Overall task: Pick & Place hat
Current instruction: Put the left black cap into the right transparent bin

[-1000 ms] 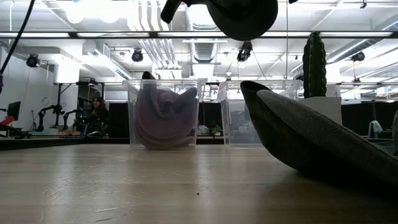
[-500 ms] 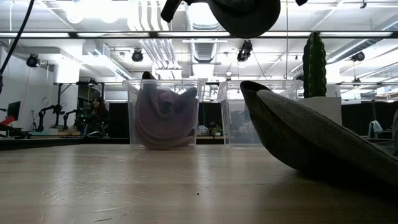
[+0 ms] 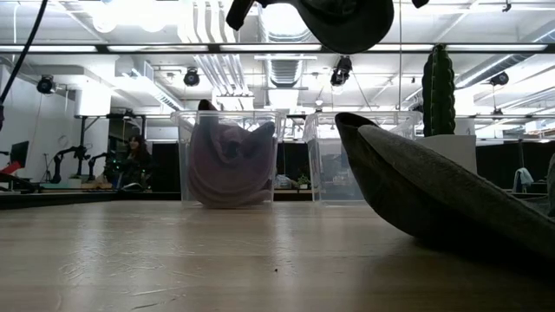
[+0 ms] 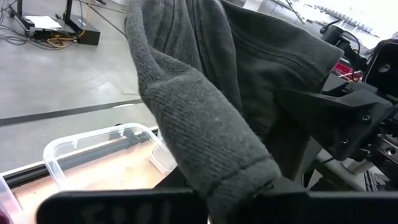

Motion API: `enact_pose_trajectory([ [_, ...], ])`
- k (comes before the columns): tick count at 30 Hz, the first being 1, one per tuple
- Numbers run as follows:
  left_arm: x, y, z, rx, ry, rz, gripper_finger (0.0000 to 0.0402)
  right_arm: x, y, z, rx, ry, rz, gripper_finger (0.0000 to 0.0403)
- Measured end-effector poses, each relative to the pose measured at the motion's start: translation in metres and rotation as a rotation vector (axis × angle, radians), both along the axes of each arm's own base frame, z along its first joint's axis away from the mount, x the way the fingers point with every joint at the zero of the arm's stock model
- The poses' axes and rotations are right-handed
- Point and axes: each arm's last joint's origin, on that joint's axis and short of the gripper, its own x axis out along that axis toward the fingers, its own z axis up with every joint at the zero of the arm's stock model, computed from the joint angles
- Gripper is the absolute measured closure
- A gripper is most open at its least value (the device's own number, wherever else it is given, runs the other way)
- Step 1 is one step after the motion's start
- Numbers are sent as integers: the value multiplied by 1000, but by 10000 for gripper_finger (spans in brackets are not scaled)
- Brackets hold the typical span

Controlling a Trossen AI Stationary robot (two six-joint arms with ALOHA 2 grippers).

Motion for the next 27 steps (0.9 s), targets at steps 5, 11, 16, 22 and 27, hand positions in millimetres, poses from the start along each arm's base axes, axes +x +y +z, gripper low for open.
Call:
enact_pose_trajectory([
  [5, 0, -1, 0, 17, 12, -23, 360, 0, 0, -1, -1, 13, -1, 393],
  [11, 0, -1, 0, 34, 24, -35, 358, 0, 0, -1, -1, 11, -3, 393],
  [16, 0, 0, 0, 45, 31, -33, 358, 0, 0, -1, -1, 11, -3, 394],
  [22, 0, 0, 0, 45, 31, -33, 337, 0, 0, -1, -1, 11, -3, 394],
  [27, 0, 1, -2, 44, 49, -21, 276, 0, 0, -1, -1, 11, -3, 394],
])
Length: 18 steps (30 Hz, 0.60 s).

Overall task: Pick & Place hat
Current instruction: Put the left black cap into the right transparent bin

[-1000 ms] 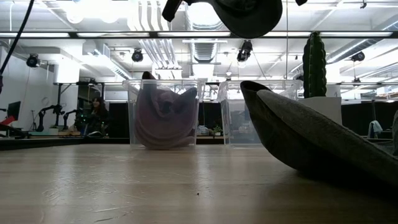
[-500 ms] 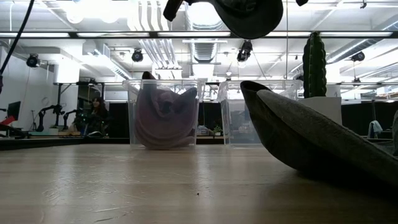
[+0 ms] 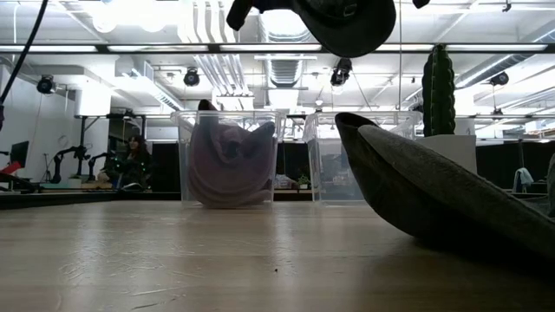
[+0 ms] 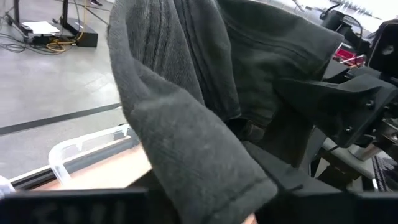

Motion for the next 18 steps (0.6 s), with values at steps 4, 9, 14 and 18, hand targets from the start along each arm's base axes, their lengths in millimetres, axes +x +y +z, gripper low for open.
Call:
enact_pose_trajectory([
  [4, 0, 0, 0, 3, 0, 6, 226, 0, 0, 0, -1, 0, -20, 394],
  [9, -3, 0, 3, 53, 23, -1, 196, -4, -3, -1, -2, 21, -84, 394],
  [14, -13, 0, 15, 146, 43, -9, 194, -11, -8, -6, 42, 34, -157, 394],
  [18, -25, 0, 27, 236, 65, -7, 193, -13, -15, -8, 91, 9, -196, 394],
])
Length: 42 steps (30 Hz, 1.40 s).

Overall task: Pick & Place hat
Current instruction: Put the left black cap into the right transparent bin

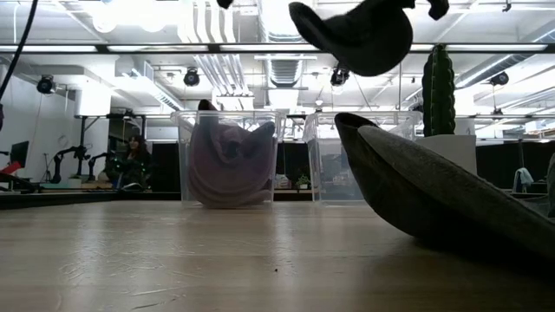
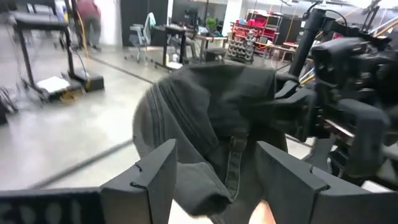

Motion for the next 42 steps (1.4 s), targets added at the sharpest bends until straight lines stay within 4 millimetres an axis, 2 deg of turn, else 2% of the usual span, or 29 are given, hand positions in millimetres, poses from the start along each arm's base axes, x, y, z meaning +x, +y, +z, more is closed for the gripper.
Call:
enact_pose_trajectory([
  [5, -13, 1, 10, 97, 44, 32, 193, -2, -14, -8, 86, -40, -80, 392],
  [10, -23, 3, 13, 143, 103, 98, 193, -4, -32, -24, 203, -77, -205, 392],
  [13, -25, 4, 12, 159, 138, 165, 193, 2, -41, -33, 284, -121, -225, 391],
  [20, -27, 7, 7, 205, 243, 263, 193, 20, -54, -51, 330, -71, -258, 391],
  [27, -31, 9, 1, 218, 329, 304, 193, 20, -62, -57, 352, -73, -306, 390],
  [42, -33, 17, 1, 214, 337, 329, 193, 14, -63, -68, 407, -67, -355, 390],
])
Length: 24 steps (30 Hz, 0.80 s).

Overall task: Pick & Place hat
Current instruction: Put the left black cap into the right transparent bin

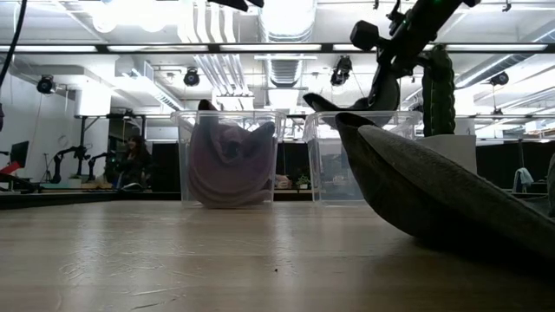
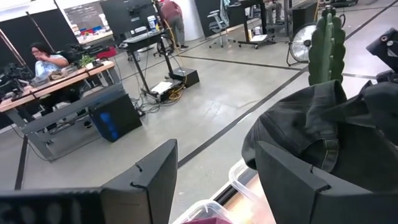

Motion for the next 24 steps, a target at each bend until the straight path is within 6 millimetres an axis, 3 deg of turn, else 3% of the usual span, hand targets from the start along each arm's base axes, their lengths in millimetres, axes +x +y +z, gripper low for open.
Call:
enact_pose_trajectory([
  [11, -1, 6, 0, -1, -1, 19, 193, -3, -7, -10, 41, 4, -12, 390],
  [24, 3, 13, -5, -24, 25, -142, 193, -4, -9, -15, 65, 12, 6, 390],
])
